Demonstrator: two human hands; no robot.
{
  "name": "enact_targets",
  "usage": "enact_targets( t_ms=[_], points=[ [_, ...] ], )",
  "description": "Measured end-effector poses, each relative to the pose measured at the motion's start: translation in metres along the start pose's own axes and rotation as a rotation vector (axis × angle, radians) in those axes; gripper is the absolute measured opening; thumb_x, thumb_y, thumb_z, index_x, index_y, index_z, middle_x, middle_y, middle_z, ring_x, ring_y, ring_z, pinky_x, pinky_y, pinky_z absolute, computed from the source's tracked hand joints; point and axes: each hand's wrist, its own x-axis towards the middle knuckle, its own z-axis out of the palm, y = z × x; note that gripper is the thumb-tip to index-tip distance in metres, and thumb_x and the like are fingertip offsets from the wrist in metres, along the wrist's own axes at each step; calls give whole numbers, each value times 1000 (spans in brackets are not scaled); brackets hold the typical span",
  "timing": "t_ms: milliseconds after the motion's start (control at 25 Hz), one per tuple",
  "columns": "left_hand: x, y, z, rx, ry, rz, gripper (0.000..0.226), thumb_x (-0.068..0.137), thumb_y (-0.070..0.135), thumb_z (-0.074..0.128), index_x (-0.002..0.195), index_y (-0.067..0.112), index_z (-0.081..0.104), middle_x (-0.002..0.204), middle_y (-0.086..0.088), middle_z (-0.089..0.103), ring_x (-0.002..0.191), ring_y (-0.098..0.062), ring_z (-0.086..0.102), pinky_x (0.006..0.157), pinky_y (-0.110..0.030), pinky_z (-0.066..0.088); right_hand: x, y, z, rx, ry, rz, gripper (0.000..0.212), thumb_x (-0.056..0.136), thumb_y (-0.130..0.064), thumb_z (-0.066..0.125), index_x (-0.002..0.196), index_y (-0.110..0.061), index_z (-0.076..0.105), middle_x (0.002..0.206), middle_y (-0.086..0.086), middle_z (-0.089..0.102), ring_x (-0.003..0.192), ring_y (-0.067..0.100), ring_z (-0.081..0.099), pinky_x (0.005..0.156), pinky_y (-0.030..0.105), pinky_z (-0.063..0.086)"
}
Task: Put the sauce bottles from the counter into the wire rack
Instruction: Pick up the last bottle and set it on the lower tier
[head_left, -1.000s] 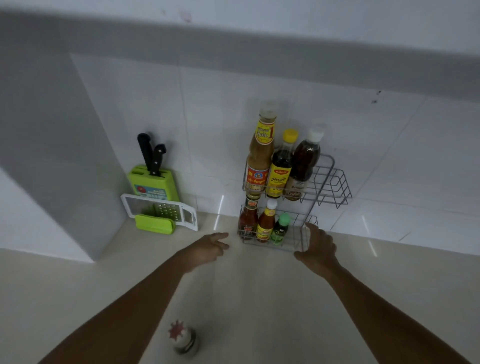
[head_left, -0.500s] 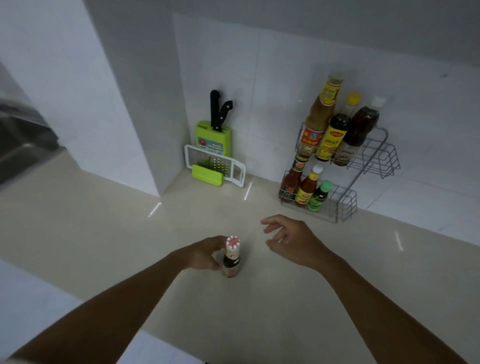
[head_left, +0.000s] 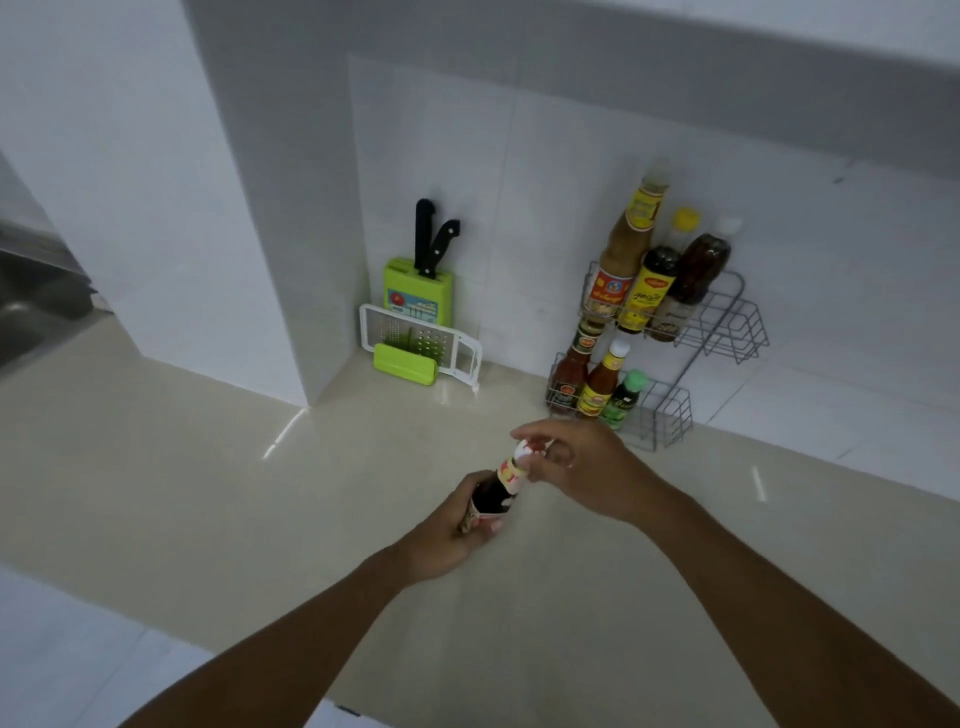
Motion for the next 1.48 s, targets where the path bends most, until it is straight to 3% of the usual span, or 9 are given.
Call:
enact_targets(
  t_ms=[120,320,520,640,880,1040,1200,1360,1480],
  points=[
    [23,52,-2,-129,17,1,43,90,14,69,127,25,50,89,-3,59,70,-20,51,61,-33,46,3,-18,-51,-47,89,-67,23,88,-25,77,108,-16,74,88,2,76,69,8,75,66,25,60],
    [56,125,-2,-100,-186,-48,27,74,9,79,94,5,63,66,-11,64,53,-28,59,60,-41,52,1,-21,-110,-812,268,-396,44,98,-44,32,73,-17,57,52,0,54,45,20,45,47,28,33],
    [83,153,10,548,116,-52,57,68,43,75,122,38,57,94,0,73,76,-20,69,66,-30,55,-3,6,-108,-647,455,83,44,93,-43,17,67,-20,44,64,5,48,64,29,46,61,33,35],
    [94,154,23,1035,322,79,63,66,56,64,126,41,51,103,3,74,93,-23,70,76,-30,51,-7,21,-108,-451,390,361,28,102,-25,32,101,-8,55,90,16,62,83,32,60,66,34,42],
    [110,162,18,169,-252,-152,60,69,19,79,122,40,61,90,-8,72,59,-14,65,56,-29,55,-15,36,-135,-450,313,-61,51,99,-48,28,59,-20,43,49,1,45,45,15,40,49,34,34],
    [127,154,34,483,-58,-108,67,63,40,77,126,46,56,107,3,72,84,-14,70,77,-34,60,-4,57,-130,-638,297,82,31,92,-21,35,63,-11,41,54,10,48,53,28,39,45,32,29],
    [142,142,55,923,226,15,65,68,52,69,130,43,52,113,7,71,100,-18,69,84,-30,53,2,66,-127,-331,336,494,46,105,-36,30,64,-21,42,64,0,47,69,26,50,66,34,44],
    [156,133,62,607,147,-78,65,65,50,72,126,41,51,106,7,67,95,-16,67,82,-29,56,-5,79,-117,384,332,371,42,98,-54,52,86,-16,64,63,0,59,50,16,53,51,28,44],
    [172,126,72,487,59,-85,62,62,47,71,119,40,47,105,6,66,93,-16,68,80,-37,61,-8,103,-107,502,242,277,26,93,-30,71,107,-8,70,90,9,79,76,27,75,72,44,62]
  ],
)
